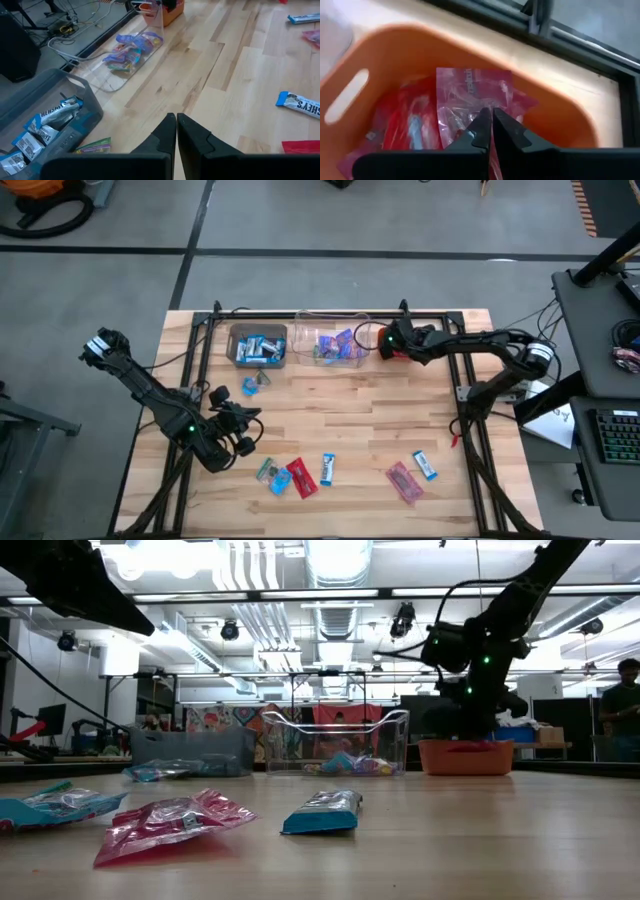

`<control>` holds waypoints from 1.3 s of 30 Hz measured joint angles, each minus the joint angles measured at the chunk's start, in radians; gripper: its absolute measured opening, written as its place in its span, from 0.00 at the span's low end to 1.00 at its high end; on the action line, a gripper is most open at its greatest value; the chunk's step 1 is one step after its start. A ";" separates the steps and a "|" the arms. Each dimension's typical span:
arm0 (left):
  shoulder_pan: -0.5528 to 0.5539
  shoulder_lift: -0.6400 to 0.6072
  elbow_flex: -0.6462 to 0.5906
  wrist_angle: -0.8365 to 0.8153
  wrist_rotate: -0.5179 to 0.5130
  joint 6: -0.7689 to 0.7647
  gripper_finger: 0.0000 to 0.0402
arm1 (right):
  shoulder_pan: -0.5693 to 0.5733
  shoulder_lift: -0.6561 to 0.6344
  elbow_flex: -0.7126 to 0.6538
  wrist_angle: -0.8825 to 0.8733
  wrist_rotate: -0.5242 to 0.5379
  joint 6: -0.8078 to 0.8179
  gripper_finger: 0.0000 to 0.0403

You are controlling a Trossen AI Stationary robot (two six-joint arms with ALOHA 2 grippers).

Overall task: Sort candy
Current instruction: Put the red candy into the orange bin, then put the light blue candy into the transparent bin

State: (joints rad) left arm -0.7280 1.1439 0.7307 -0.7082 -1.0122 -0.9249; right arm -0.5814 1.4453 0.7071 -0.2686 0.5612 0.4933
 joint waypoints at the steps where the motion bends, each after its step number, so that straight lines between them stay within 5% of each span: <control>1: 0.000 0.000 0.000 0.000 0.000 0.000 0.00 | 0.003 0.011 0.000 0.003 -0.001 -0.007 0.03; 11: 0.000 0.000 0.000 0.003 0.000 0.000 0.00 | 0.008 -0.001 0.000 0.011 0.011 -0.040 0.03; 25: 0.000 0.000 0.000 0.033 0.012 0.000 0.00 | 0.178 -0.308 0.000 -0.031 -0.058 -0.030 0.03; 33: 0.000 0.024 0.000 0.083 0.161 0.024 0.00 | 0.429 -0.415 0.000 -0.028 -0.098 -0.041 0.03; 39: 0.000 0.101 0.000 0.237 0.341 0.195 0.00 | 0.573 -0.407 0.000 -0.027 -0.099 -0.056 0.03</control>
State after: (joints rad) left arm -0.7284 1.2450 0.7307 -0.4717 -0.6708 -0.7303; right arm -0.0081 1.0385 0.7071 -0.2958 0.4624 0.4371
